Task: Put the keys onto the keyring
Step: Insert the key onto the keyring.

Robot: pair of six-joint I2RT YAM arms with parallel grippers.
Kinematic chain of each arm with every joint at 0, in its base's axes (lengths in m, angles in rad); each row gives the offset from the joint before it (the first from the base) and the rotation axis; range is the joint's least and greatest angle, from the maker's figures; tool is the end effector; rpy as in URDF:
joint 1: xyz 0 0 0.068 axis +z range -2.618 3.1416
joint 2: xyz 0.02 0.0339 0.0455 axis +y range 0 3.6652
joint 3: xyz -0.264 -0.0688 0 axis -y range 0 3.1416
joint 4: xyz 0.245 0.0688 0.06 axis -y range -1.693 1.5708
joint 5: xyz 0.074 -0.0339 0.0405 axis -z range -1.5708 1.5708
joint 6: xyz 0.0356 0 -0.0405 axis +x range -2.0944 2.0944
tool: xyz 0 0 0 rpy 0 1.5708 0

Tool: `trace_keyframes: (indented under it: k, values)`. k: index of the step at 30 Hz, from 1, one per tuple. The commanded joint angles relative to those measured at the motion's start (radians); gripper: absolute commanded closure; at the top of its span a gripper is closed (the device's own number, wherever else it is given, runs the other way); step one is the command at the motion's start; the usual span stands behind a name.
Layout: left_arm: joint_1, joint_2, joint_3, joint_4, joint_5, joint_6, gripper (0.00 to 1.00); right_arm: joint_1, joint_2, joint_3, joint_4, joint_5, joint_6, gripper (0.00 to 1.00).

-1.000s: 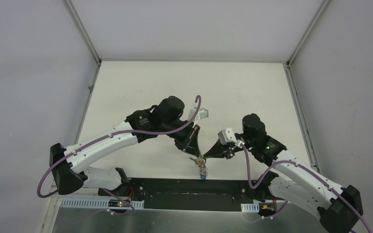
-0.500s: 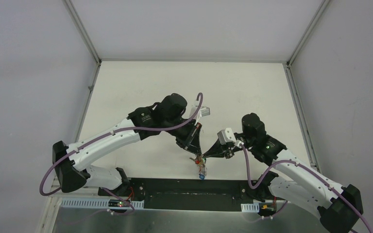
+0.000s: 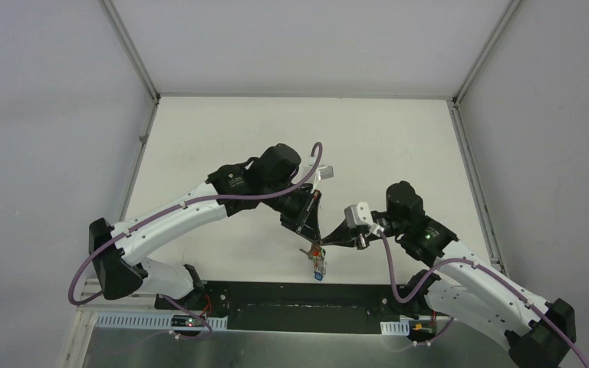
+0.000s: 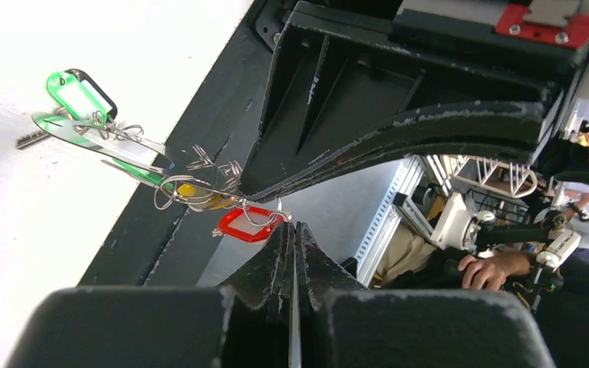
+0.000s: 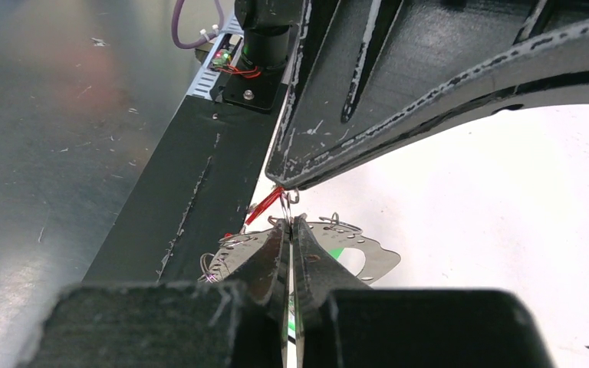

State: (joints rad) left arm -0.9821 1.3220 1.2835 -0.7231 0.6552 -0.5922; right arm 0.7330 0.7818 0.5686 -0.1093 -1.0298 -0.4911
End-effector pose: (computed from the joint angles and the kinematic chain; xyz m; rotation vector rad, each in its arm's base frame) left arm 0.1353 -0.2417 0.3494 0.8900 2.5202 -1.4367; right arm 0.1077 0.1380 0.2770 -1.5809 1.0173 1.1292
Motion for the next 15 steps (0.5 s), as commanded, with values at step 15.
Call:
trace_keyframes:
  k: [15]
  values:
    - [-0.026,0.056,0.129,0.012,-0.059,-0.211,1.0,0.013,-0.092,-0.059,0.319,0.372,0.269,1.0]
